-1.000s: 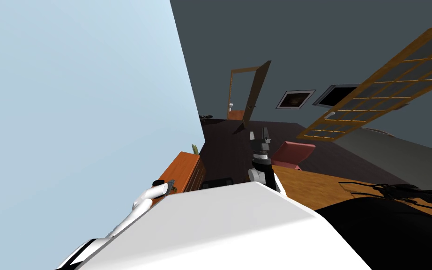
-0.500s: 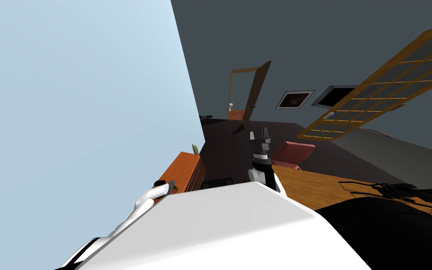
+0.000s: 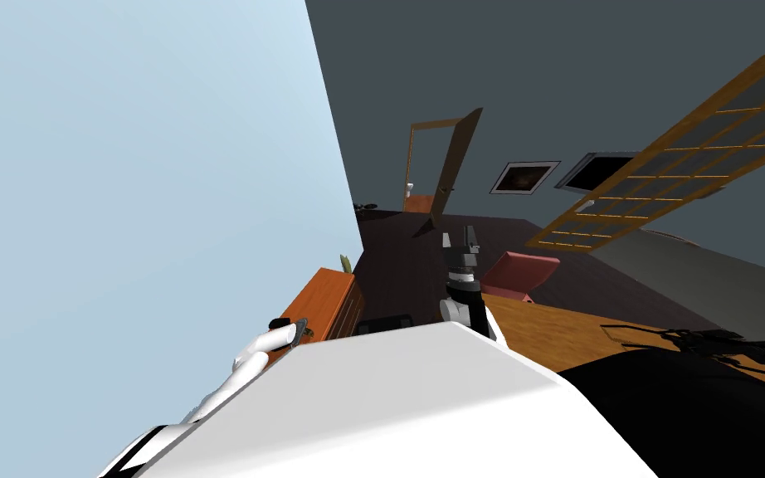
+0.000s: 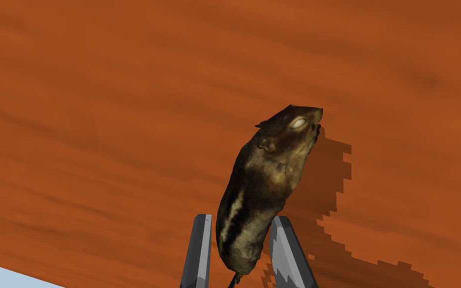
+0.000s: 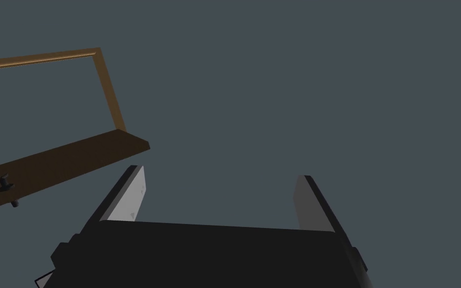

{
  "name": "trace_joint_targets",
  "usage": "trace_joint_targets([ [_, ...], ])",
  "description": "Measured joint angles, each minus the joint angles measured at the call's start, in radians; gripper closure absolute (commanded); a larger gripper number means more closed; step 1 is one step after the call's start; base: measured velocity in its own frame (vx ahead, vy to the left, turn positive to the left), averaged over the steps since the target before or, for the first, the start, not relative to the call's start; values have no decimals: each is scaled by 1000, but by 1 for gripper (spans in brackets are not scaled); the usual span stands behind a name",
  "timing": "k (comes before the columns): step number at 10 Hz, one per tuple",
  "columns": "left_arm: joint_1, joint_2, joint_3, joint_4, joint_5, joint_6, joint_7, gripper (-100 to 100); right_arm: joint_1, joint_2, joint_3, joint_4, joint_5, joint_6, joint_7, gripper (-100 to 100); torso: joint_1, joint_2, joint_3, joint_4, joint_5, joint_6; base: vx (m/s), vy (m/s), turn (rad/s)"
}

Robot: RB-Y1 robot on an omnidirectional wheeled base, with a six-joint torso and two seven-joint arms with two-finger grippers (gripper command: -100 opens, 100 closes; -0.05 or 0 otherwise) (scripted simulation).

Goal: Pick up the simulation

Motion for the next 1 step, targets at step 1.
trace_joint_targets([
  [1, 0, 2, 0, -2, 2, 4, -1, 0, 0, 0, 0, 0, 0, 0, 0, 0, 2, 0, 0, 0, 1, 0, -2, -6, -1],
])
